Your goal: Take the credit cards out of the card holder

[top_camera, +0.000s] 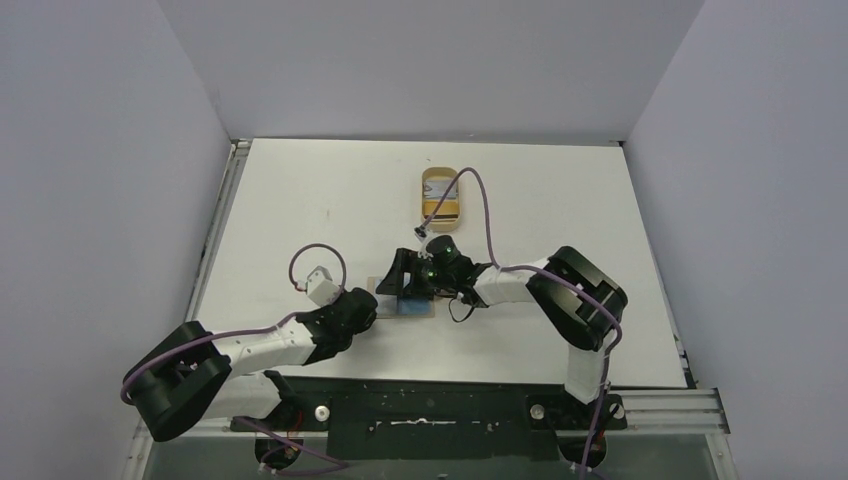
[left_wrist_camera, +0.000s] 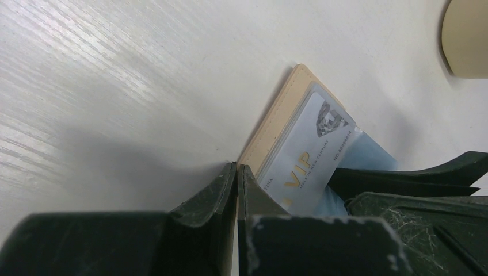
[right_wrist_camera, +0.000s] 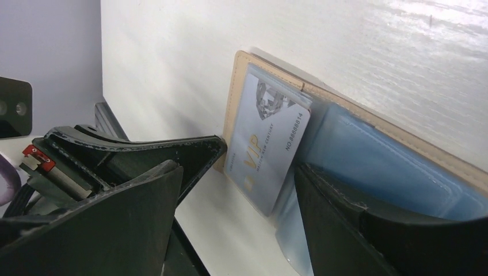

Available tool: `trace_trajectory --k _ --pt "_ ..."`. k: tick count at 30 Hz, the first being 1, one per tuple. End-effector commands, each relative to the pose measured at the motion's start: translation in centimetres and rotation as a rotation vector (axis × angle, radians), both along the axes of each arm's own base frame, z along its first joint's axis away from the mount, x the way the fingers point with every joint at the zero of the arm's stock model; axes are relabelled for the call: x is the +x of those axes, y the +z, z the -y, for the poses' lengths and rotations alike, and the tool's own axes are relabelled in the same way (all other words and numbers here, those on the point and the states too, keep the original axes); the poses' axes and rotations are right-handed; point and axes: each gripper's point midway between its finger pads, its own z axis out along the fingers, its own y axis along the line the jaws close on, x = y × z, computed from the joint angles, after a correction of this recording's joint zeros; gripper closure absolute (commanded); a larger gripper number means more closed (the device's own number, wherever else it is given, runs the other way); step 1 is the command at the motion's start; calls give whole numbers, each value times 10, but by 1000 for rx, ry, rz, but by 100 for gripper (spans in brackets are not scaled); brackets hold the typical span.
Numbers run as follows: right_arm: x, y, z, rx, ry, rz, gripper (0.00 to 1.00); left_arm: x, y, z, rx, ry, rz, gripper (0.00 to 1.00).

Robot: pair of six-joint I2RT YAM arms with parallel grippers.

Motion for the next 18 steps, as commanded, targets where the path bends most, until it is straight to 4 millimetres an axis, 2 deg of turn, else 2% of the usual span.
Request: trace_trajectory --k 1,9,12,15,18 --pt "4 9 -15 71 -11 20 27 -1 -3 -1 -1 3 10 100" --pt "-1 23 -23 156 23 20 26 3 4 5 -50 -15 54 100" --pt "-4 31 -28 225 38 32 27 3 6 5 -51 -19 63 100" --pt "-7 49 -35 346 59 57 27 2 5 6 -50 -26 59 100" --pt "-9 53 -38 402 67 45 29 2 4 8 -54 -33 57 100"
